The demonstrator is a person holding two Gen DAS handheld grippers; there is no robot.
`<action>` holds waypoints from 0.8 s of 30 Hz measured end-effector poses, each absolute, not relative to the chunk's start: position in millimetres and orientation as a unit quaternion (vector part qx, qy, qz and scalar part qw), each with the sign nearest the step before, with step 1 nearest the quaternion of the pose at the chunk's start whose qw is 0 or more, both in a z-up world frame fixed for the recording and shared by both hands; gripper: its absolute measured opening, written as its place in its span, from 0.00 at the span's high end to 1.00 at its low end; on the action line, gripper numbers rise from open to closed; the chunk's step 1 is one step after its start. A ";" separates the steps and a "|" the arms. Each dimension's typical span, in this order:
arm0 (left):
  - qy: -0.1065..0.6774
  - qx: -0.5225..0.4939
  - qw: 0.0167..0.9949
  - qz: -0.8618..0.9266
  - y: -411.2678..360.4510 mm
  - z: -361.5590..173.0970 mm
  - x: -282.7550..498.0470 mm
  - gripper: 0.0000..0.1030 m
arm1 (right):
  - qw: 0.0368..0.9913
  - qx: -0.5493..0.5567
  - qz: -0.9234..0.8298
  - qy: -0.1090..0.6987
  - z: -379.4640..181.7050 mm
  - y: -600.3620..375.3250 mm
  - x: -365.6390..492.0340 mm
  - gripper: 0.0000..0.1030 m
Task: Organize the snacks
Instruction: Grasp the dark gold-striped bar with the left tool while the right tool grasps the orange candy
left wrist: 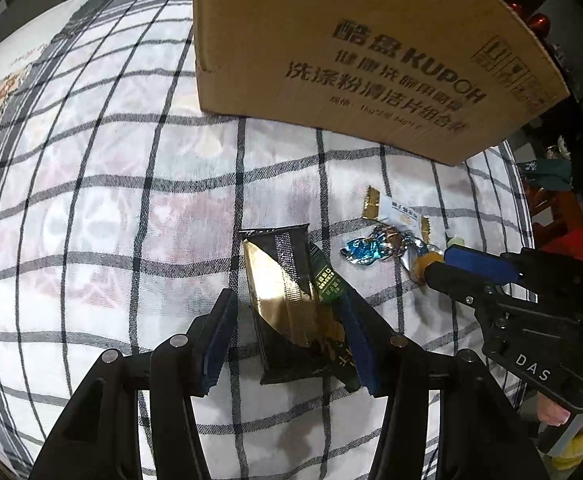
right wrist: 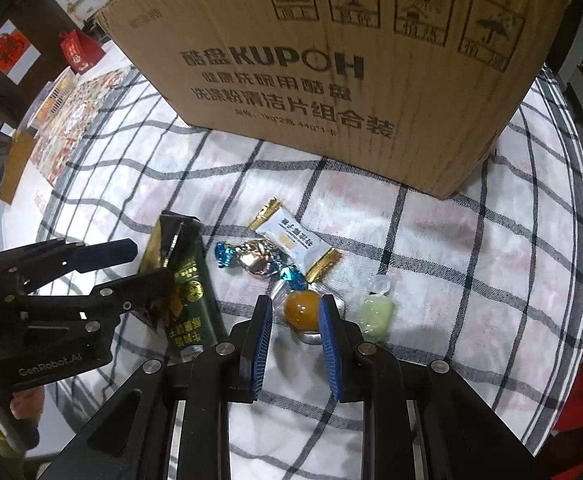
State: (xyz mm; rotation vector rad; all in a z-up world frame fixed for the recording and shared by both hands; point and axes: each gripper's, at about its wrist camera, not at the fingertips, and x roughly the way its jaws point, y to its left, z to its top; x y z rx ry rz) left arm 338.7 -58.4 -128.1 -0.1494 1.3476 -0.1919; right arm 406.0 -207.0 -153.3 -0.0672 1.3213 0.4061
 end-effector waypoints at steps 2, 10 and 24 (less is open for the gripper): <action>0.625 -0.069 0.772 -0.087 -61.7 -132.1 340.7 0.49 | 0.772 -0.036 0.183 0.607 -154.7 -207.1 406.8 0.75; 0.630 -0.072 0.769 -0.086 -62.7 -137.7 342.0 0.49 | 0.771 -0.047 0.178 0.610 -158.0 -203.8 410.6 0.75; 0.621 -0.073 0.775 -0.093 -58.8 -133.9 342.5 0.70 | 0.779 -0.043 0.157 0.605 -162.2 -200.9 406.8 0.74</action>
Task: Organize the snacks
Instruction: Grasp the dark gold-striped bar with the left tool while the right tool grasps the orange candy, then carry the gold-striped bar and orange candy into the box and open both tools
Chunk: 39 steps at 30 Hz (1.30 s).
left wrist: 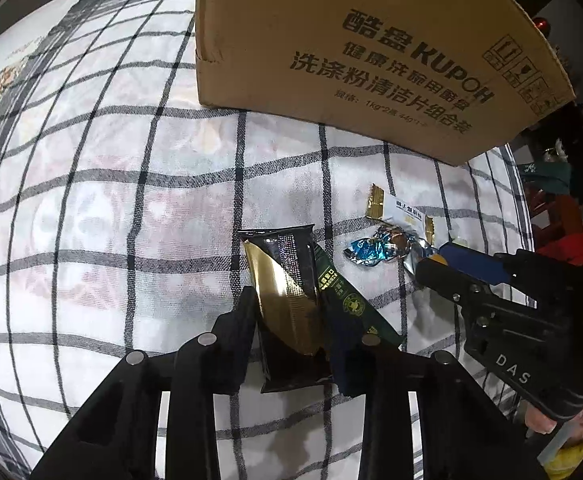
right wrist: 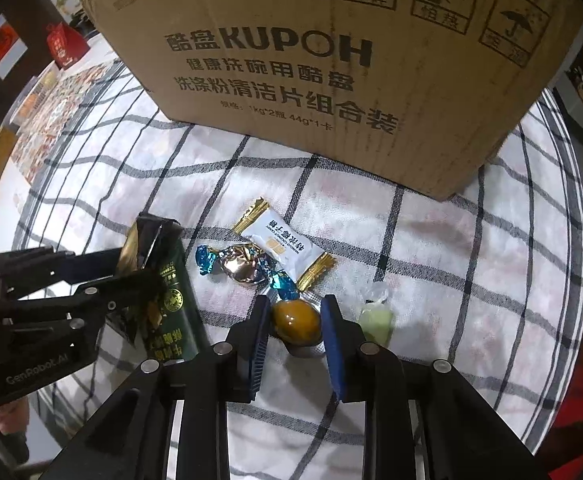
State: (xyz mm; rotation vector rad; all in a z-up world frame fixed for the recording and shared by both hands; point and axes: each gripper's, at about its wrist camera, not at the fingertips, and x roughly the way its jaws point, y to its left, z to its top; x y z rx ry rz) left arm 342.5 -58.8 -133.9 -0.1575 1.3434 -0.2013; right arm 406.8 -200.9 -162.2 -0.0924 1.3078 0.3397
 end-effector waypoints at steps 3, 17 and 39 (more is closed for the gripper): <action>0.615 -0.066 0.780 -0.094 -57.1 -131.4 339.2 0.70 | 0.780 -0.040 0.155 0.605 -160.8 -201.1 404.1 0.74; 0.568 -0.052 0.814 -0.112 -48.6 -81.5 313.5 0.70 | 0.807 -0.026 0.170 0.565 -109.3 -203.1 380.2 0.74; 0.436 -0.012 0.889 -0.141 -64.6 40.7 308.5 0.70 | 0.886 0.008 0.165 0.433 3.1 -217.2 370.0 0.74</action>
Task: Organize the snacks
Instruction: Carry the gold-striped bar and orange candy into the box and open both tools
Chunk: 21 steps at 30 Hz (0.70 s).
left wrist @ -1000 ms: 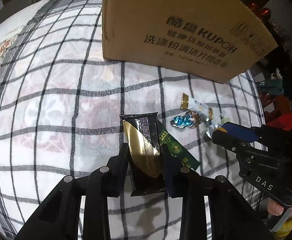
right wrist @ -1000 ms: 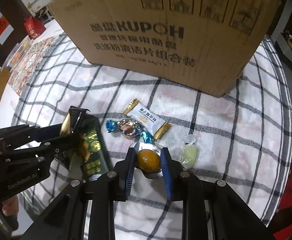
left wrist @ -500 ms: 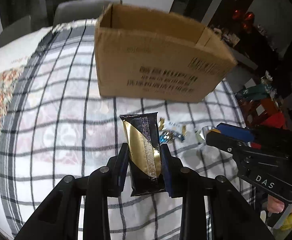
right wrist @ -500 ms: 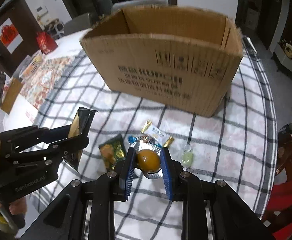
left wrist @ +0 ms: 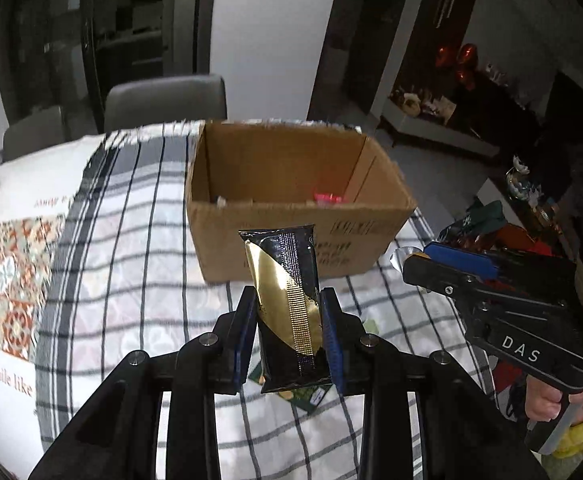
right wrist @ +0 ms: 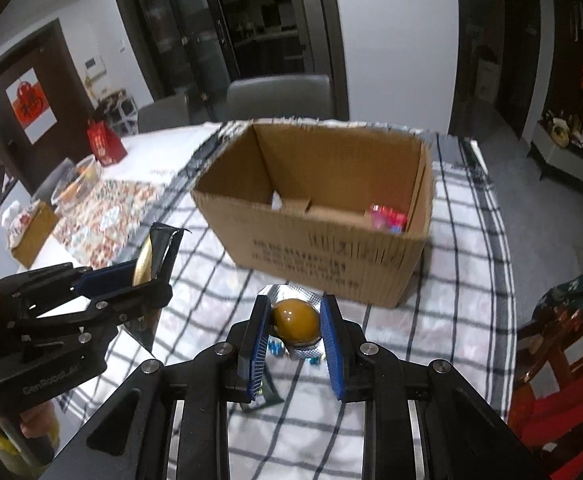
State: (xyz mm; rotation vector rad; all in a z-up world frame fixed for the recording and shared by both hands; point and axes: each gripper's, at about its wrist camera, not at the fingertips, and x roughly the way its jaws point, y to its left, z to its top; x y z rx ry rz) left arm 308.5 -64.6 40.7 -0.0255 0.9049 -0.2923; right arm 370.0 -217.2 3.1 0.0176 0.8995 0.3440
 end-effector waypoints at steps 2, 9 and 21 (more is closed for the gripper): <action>0.427 -0.009 0.893 -0.141 -65.8 48.8 311.7 0.70 | 0.892 0.011 0.162 0.422 11.0 -219.0 371.6 0.74; 0.402 -0.001 0.904 -0.143 -69.8 70.1 326.2 0.70 | 0.906 0.017 0.153 0.393 31.1 -223.1 381.6 0.74; 0.369 0.005 0.918 -0.144 -74.5 82.5 374.4 0.70 | 0.919 0.013 0.142 0.368 39.6 -228.3 423.0 0.74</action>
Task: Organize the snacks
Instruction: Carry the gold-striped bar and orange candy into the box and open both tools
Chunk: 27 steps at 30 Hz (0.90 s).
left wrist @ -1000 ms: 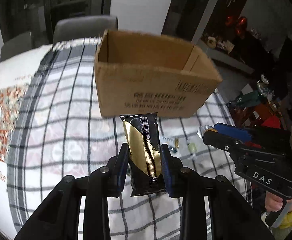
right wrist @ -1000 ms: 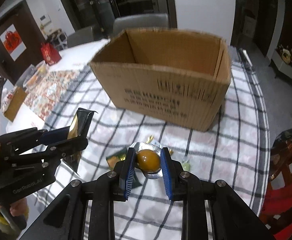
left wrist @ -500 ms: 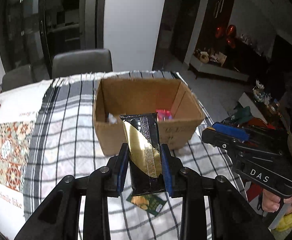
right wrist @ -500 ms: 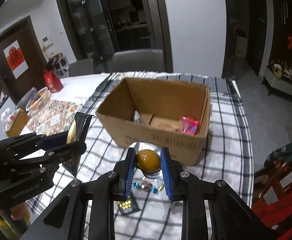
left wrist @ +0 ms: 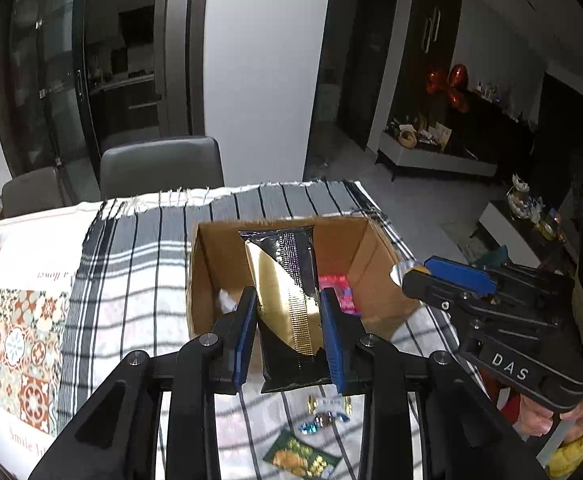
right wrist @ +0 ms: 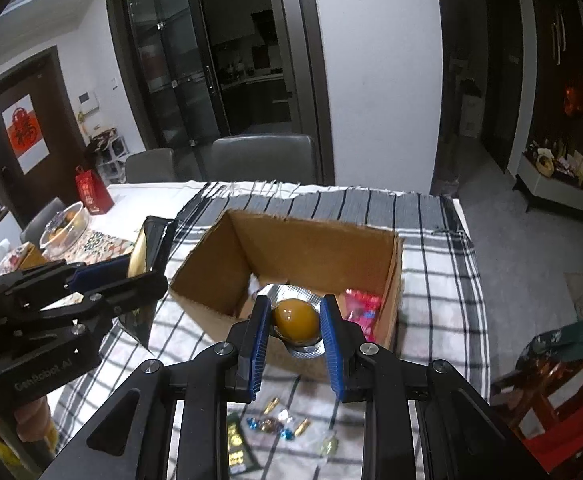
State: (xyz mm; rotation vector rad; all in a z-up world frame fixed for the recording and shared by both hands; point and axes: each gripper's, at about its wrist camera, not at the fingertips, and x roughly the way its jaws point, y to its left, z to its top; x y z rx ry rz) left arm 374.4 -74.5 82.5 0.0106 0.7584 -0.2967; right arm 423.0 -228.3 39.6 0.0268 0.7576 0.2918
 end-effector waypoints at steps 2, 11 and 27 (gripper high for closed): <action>0.367 0.006 0.919 -0.143 -75.0 81.0 385.6 0.70 | 0.919 0.014 0.140 0.368 37.8 -228.1 430.3 0.74; 0.362 0.009 0.922 -0.136 -80.2 72.4 425.7 0.67 | 0.922 0.017 0.129 0.364 28.6 -230.3 461.6 0.73; 0.324 0.048 0.935 -0.134 -87.8 72.9 376.3 0.47 | 0.928 0.004 0.130 0.349 24.4 -240.8 426.4 0.62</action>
